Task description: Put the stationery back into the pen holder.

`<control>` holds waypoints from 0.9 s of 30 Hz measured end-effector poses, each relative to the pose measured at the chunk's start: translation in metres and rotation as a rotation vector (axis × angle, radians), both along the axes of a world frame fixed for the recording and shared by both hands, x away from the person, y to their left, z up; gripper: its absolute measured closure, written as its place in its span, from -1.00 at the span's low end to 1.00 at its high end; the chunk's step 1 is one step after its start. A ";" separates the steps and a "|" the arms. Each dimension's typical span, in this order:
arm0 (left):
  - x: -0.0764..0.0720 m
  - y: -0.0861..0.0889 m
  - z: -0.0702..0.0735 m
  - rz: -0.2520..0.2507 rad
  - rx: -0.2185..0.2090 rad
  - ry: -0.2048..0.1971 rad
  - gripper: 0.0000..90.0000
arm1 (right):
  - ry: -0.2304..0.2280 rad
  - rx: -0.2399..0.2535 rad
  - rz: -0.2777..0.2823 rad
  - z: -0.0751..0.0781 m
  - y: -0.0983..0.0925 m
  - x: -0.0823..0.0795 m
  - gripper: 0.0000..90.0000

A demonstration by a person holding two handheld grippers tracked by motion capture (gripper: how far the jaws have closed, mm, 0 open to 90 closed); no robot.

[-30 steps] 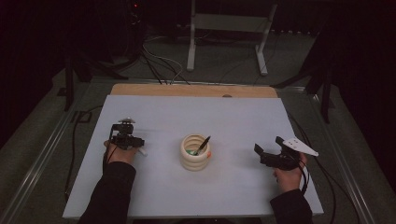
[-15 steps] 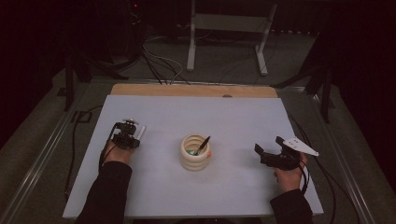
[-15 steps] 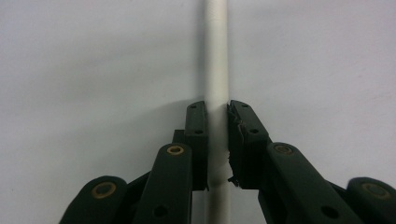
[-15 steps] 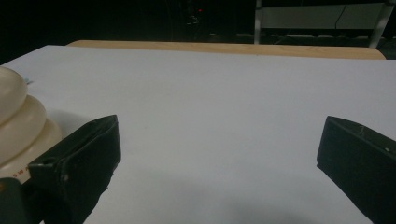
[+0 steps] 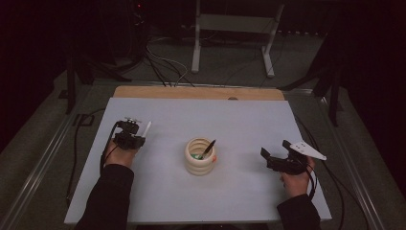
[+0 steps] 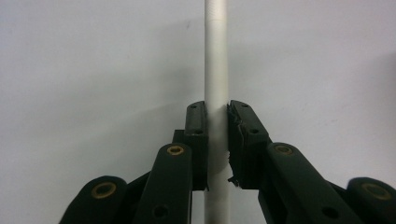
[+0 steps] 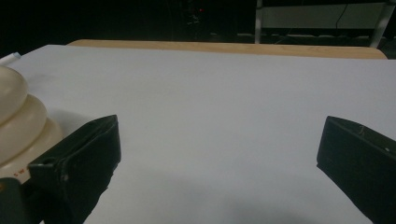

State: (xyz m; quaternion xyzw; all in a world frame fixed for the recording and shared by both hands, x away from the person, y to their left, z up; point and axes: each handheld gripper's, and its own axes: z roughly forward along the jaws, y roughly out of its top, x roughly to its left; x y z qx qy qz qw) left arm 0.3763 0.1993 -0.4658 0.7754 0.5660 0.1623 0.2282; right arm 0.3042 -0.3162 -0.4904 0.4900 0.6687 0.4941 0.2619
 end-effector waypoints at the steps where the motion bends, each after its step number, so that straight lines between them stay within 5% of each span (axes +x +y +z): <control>1: 0.000 0.000 0.001 0.001 -0.006 -0.009 0.76 | 0.001 0.000 0.001 0.000 0.000 0.000 -1.00; 27: -0.005 -0.008 0.034 -0.085 -0.072 -0.114 0.76 | 0.002 -0.003 0.003 0.000 0.000 0.000 -1.00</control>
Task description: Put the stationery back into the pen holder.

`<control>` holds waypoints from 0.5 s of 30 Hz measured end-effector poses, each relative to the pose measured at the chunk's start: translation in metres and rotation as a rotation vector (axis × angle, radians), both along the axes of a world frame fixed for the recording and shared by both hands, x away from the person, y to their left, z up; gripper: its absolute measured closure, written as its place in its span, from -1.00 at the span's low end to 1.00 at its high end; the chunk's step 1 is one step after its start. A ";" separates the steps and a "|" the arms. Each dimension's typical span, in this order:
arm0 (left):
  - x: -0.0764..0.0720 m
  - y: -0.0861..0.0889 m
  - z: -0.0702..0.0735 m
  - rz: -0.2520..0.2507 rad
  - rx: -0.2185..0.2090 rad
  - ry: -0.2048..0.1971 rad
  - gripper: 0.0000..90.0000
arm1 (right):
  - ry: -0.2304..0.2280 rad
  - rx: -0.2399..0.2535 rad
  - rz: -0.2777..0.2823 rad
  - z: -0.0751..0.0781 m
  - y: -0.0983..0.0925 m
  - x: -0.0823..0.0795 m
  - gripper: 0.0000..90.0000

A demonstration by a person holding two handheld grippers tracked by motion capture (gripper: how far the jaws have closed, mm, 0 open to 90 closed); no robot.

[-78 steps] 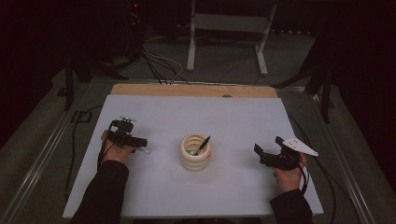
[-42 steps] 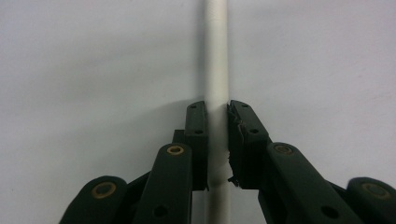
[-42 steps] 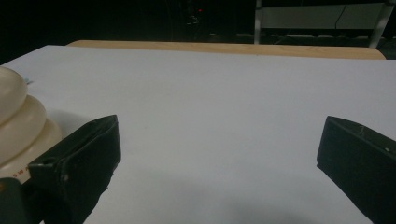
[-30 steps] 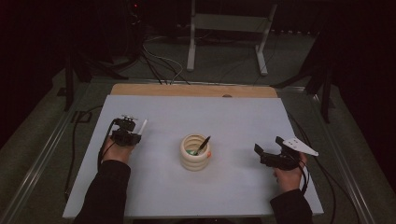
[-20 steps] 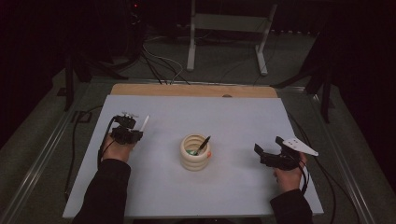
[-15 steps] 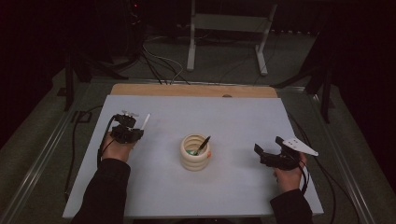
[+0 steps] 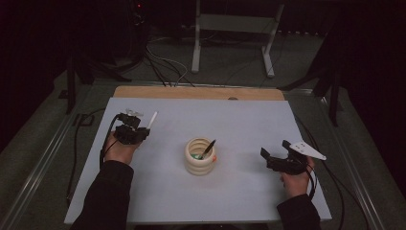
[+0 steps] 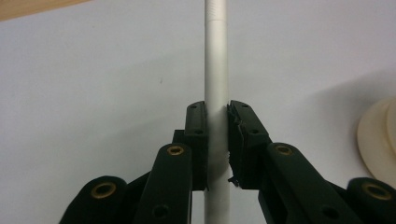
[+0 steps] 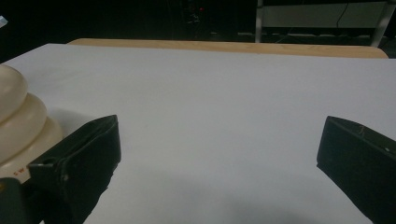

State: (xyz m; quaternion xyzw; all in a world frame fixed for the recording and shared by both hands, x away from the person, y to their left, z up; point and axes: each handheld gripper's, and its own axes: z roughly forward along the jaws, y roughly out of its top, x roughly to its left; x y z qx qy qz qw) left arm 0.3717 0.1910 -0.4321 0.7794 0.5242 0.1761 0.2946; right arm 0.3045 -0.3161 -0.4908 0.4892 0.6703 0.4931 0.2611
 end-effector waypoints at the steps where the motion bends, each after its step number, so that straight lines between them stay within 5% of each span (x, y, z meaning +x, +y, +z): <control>1: 0.000 0.000 0.001 -0.004 -0.002 -0.002 0.76 | 0.000 0.000 0.000 0.000 0.000 0.000 -1.00; 15: -0.001 -0.008 0.015 -0.049 -0.030 -0.057 0.76 | 0.000 0.002 -0.002 0.000 0.000 0.000 -1.00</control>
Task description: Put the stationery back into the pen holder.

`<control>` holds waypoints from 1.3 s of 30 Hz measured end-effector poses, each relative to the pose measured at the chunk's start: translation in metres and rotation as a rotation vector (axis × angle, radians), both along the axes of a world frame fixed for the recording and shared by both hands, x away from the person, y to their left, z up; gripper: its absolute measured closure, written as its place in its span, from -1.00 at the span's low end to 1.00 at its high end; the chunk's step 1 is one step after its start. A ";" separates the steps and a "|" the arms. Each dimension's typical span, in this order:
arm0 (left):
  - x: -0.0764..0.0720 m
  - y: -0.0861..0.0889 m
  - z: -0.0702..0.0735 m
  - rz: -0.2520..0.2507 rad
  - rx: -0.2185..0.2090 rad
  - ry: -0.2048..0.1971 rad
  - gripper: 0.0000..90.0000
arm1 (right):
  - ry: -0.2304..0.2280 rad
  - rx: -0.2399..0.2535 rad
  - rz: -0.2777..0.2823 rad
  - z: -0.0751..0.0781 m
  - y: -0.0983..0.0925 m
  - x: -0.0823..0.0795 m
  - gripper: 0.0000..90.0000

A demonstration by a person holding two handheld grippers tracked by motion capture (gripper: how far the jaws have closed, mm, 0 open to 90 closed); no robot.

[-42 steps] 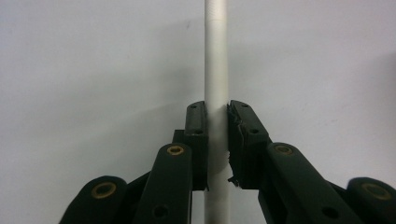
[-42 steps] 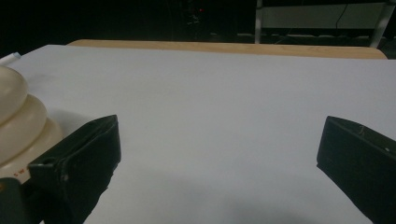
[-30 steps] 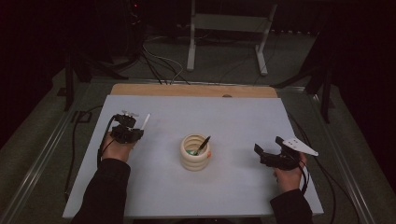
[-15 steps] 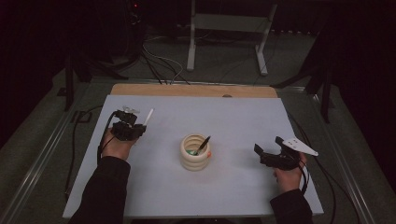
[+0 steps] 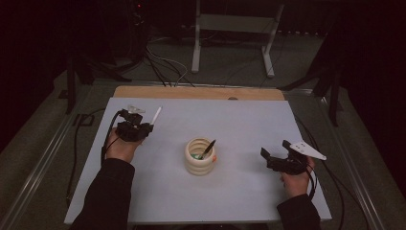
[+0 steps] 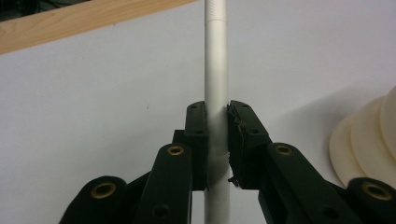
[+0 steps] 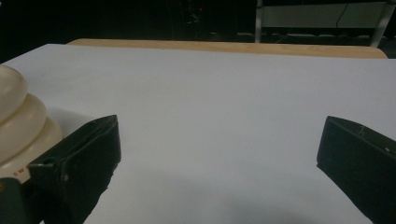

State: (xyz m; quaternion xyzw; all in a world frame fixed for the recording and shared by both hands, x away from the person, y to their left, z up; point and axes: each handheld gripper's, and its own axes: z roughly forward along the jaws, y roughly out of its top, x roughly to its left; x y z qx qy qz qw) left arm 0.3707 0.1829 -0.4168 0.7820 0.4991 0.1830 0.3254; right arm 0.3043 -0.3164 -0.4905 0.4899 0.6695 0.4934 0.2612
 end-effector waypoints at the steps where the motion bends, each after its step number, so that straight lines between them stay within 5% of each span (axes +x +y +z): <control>1: 0.000 -0.001 0.001 -0.006 -0.005 -0.004 0.76 | 0.000 -0.001 0.000 0.000 0.000 0.000 -1.00; 16: -0.001 -0.010 0.014 -0.063 -0.062 -0.050 0.76 | 0.000 -0.002 0.001 0.000 0.000 0.000 -1.00; 39: -0.003 -0.027 0.025 -0.136 -0.093 -0.083 0.76 | 0.004 -0.004 0.003 0.000 0.000 0.000 -1.00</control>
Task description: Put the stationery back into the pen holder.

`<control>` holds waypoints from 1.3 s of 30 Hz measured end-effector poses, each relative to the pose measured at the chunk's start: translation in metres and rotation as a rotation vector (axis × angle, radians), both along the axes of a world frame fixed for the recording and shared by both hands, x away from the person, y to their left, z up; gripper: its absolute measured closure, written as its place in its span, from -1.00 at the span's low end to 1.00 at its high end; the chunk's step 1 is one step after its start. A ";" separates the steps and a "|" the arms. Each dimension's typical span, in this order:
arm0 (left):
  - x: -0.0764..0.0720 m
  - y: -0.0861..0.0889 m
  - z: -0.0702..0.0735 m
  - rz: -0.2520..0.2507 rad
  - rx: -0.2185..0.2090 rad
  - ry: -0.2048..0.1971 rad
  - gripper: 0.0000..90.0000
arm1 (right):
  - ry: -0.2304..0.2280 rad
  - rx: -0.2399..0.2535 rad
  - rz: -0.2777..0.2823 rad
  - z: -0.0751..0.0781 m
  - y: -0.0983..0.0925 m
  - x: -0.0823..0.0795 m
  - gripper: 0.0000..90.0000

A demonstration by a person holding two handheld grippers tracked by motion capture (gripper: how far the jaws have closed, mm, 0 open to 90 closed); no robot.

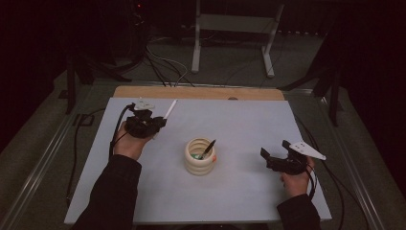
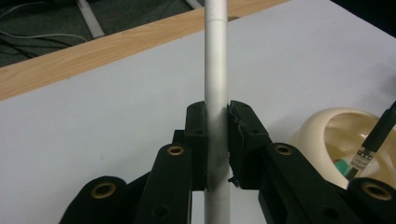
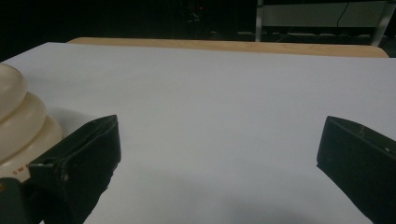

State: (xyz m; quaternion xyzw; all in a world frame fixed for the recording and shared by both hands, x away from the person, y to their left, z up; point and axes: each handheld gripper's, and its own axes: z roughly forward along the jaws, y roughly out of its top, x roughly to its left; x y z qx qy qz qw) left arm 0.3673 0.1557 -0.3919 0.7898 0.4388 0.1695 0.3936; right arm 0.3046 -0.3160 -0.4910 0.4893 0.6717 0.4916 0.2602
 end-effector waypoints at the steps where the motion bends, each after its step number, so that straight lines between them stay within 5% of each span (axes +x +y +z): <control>1: 0.000 -0.001 0.000 -0.003 0.001 -0.002 0.76 | 0.000 0.000 0.000 0.000 0.000 0.000 -1.00; 39: -0.001 -0.031 0.007 -0.076 -0.057 -0.044 0.76 | -0.005 -0.006 0.006 0.000 0.000 0.000 -1.00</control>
